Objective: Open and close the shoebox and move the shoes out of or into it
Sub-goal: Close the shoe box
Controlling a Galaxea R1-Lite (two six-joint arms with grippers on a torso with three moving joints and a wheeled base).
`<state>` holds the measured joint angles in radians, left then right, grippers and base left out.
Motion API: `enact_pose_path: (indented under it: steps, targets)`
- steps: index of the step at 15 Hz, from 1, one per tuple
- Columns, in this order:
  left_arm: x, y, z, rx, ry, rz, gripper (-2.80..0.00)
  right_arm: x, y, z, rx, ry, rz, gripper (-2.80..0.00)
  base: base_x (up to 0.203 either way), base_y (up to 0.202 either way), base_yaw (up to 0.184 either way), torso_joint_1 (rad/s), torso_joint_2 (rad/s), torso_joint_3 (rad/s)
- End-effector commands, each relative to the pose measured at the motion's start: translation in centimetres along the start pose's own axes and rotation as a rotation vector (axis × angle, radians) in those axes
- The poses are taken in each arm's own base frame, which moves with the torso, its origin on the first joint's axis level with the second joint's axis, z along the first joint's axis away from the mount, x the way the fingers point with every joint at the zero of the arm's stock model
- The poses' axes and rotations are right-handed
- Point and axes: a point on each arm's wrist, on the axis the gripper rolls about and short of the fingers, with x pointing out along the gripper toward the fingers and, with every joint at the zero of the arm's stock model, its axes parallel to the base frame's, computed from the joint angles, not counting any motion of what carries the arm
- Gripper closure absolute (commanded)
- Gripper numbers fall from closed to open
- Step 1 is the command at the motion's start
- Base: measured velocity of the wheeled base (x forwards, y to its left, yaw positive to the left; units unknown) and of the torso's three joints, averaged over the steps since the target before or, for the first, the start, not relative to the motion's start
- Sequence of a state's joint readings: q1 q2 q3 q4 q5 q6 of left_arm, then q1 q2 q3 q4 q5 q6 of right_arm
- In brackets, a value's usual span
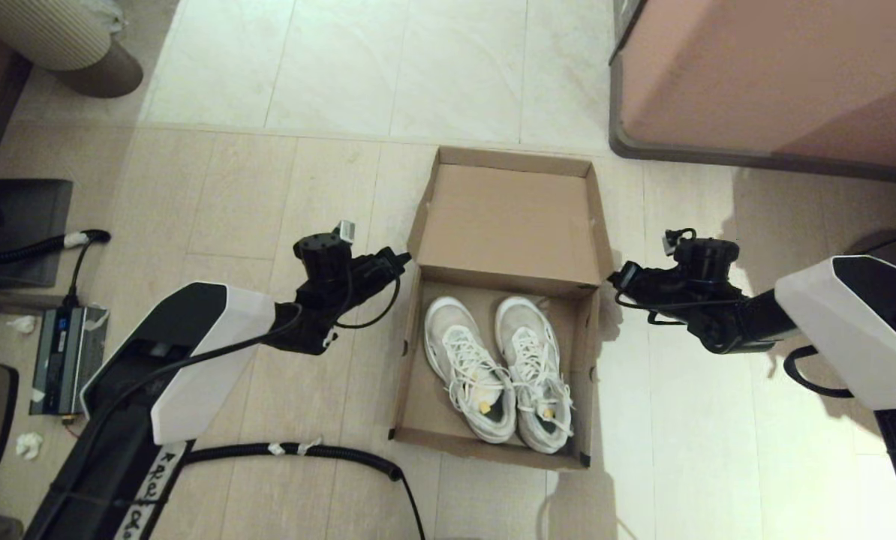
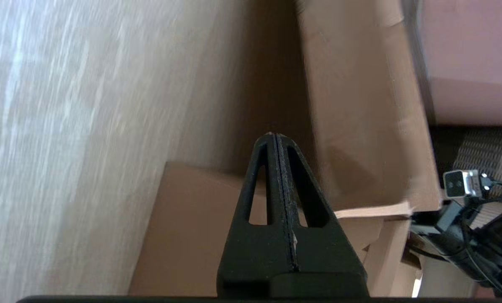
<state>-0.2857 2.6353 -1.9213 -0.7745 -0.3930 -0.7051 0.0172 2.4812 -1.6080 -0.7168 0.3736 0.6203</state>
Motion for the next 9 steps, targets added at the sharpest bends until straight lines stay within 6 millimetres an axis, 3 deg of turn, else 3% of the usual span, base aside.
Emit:
enact_pose_path:
  steps: [1, 9]
  targets:
    - [0.2, 0.0, -0.4, -0.004, 0.006, -0.006, 0.0, 0.7, -0.4, -0.8, 0.023, 0.007, 0.004, 0.0, 0.0, 0.0, 0.0, 0.0, 0.0, 0.0]
    - [0.5, 0.1, -1.5, -0.003, 0.012, -0.027, 0.0, 1.8, 1.6, -1.6, 0.076, 0.001, 0.07, 0.0, 0.0, 0.0, 0.0, 0.0, 0.0, 0.0]
